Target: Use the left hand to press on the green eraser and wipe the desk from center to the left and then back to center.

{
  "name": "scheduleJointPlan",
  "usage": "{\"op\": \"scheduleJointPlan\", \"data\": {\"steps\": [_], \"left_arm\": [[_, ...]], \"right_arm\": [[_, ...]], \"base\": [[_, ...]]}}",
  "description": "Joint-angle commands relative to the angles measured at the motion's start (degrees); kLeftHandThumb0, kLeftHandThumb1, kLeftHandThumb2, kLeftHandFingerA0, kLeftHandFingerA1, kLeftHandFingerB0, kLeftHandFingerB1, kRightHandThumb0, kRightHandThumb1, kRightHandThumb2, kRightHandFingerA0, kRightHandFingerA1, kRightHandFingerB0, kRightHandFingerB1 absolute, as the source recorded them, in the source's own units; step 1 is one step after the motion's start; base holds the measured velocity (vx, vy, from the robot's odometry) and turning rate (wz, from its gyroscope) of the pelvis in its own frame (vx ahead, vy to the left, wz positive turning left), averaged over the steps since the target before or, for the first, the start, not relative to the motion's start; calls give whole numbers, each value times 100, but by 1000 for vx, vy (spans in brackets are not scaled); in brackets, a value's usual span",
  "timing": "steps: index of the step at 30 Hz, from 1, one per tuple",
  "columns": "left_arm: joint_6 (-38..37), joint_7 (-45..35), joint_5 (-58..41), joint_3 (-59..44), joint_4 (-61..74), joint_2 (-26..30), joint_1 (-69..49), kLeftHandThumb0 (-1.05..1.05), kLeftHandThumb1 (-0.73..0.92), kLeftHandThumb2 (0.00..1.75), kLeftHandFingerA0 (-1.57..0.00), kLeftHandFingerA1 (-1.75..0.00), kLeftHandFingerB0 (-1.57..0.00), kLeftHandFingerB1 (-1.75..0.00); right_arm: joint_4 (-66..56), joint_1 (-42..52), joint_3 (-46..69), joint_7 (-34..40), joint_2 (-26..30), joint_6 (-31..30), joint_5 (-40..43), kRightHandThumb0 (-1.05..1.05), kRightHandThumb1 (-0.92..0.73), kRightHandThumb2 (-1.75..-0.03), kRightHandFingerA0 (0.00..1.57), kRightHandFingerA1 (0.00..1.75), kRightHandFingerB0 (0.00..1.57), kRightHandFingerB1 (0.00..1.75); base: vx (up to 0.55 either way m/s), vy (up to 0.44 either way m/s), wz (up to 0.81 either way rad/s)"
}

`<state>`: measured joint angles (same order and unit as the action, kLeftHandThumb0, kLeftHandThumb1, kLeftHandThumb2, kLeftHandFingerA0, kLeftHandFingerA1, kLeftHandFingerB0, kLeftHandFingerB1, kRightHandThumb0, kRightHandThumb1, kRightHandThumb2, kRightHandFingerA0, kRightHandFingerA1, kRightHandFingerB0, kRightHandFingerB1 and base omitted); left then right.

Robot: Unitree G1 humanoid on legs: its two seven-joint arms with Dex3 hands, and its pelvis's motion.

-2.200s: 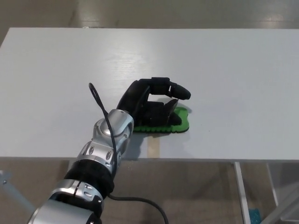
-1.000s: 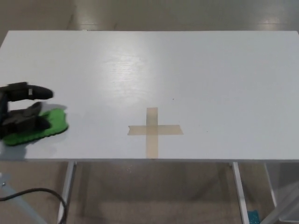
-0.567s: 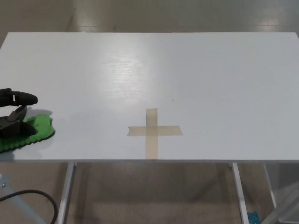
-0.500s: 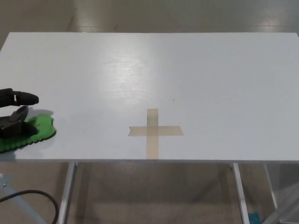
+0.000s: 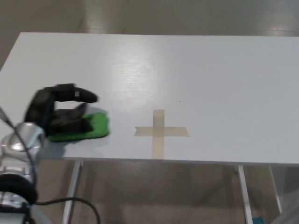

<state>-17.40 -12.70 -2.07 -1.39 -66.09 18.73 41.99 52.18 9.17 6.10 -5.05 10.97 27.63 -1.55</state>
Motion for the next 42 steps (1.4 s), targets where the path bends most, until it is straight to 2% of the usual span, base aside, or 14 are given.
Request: {"op": "scheduleJointPlan", "data": {"steps": [1,17,22,28,29,30,32,33,34,36,37,38,39,42], "left_arm": [[319,1,384,404,73,-623,-139,-18,79,67,-108,-80,-95,-77],[690,249,741,1141,652,-1499,-24,-20,78,68,-109,-80,-94,-72],[768,241,716,1250,806,-1718,-23,-21,78,67,-109,-82,-93,-77],[816,227,714,1257,923,-1776,-100,-21,78,66,-108,-82,-92,-78],[833,237,729,1263,956,-1779,-127,-22,79,63,-107,-81,-92,-76],[872,239,733,1259,997,-1770,-152,-25,78,65,-106,-79,-95,-55],[925,239,738,1252,1053,-1759,-182,-25,78,65,-106,-79,-95,-55],[924,151,713,1244,1120,-1723,-198,-38,71,63,-76,-46,-56,-38],[918,-111,572,1171,1223,-1655,-204,-32,43,96,-1,-51,0,-46],[924,-425,401,1079,1358,-1576,-217,-32,43,96,-1,-51,0,-46],[949,-594,302,1019,1380,-1552,-198,-63,43,78,0,-16,-9,-32],[977,-692,255,980,1400,-1543,-191,-63,43,78,0,-16,-9,-32],[1083,-941,110,865,1441,-1487,-101,-67,44,68,0,0,-7,-28],[1042,-1055,201,843,1676,-1245,-28,-78,48,82,0,0,-3,-24]], "right_arm": [[-148,19,17,-136,26,-180,102,-38,-73,-62,71,56,62,41],[-192,103,21,-307,60,-94,97,-35,-73,-62,71,56,62,41],[-307,128,36,-245,27,-230,111,-36,-73,-62,71,56,62,41],[-339,127,17,-327,40,-225,120,-36,-73,-62,71,56,62,41],[-326,129,24,-346,43,-222,135,-36,-73,-62,71,56,62,41],[-310,123,24,-360,51,-219,139,-36,-73,-62,71,56,62,41],[-294,115,24,-375,61,-216,141,-36,-73,-62,71,56,62,41],[-284,109,22,-380,63,-213,139,-36,-73,-62,71,56,62,41],[-285,107,13,-380,66,-210,128,-36,-73,-62,71,56,62,41],[-289,105,2,-381,69,-207,114,-36,-73,-62,71,56,62,41],[-284,114,3,-386,70,-189,116,-36,-73,-62,71,56,62,41],[-279,121,4,-390,71,-176,120,-36,-73,-62,71,56,62,41],[-283,142,-8,-369,75,-143,98,-36,-73,-62,71,56,61,41],[-250,136,-35,-326,75,-141,56,-36,-73,-62,71,56,61,41]], "base": [[0,0,0],[0,0,0],[0,0,0],[0,0,0],[0,0,0],[0,0,0],[0,0,0],[0,0,0],[0,0,0],[0,0,0],[0,0,0],[0,0,0],[0,0,0],[0,0,0]]}}
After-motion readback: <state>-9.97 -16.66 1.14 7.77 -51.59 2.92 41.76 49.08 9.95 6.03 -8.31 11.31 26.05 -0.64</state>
